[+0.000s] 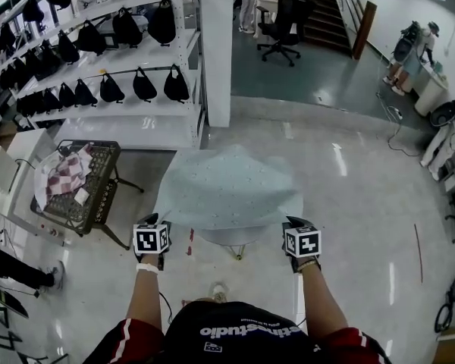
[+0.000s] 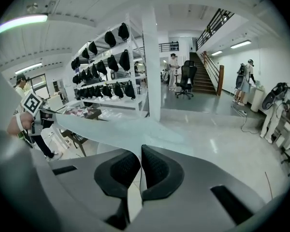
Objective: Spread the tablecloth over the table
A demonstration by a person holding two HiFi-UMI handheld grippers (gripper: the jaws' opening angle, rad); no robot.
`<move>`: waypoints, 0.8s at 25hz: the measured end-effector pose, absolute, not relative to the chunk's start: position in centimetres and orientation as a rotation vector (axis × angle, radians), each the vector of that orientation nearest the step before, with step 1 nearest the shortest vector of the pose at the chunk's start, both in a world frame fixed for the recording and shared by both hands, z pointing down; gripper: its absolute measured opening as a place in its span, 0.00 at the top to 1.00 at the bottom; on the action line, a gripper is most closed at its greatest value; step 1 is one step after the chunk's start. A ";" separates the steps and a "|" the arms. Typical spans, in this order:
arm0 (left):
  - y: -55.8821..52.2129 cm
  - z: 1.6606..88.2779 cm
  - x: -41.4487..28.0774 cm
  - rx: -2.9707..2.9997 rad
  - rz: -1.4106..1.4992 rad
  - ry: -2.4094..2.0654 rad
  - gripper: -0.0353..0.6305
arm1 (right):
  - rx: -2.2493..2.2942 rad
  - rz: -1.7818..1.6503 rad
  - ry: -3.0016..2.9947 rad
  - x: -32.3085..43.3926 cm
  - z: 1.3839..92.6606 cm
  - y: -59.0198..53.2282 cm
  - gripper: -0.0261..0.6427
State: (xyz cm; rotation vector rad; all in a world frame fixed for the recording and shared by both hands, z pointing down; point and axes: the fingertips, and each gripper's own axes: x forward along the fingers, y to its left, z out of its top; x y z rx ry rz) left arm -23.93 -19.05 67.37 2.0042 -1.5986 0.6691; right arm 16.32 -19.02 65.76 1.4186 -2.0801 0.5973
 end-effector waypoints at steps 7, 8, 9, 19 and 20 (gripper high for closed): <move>-17.2 65.9 -26.1 1.977 0.603 -1.648 0.67 | 1.454 0.696 -2.126 15.5 66.2 -18.9 0.92; -17.0 65.8 -26.2 1.976 0.599 -1.655 0.67 | 1.464 0.713 -2.130 15.5 66.3 -18.9 0.92; -16.9 65.6 -26.4 1.975 0.590 -1.663 0.67 | 1.474 0.728 -2.133 15.4 66.5 -18.8 0.92; -16.5 62.1 -29.4 1.943 0.401 -1.813 0.77 | 1.433 0.741 -2.114 14.0 67.9 -18.8 0.91; -16.4 62.0 -29.2 1.947 0.383 -1.810 0.77 | 1.415 0.726 -2.097 13.9 68.5 -18.6 0.89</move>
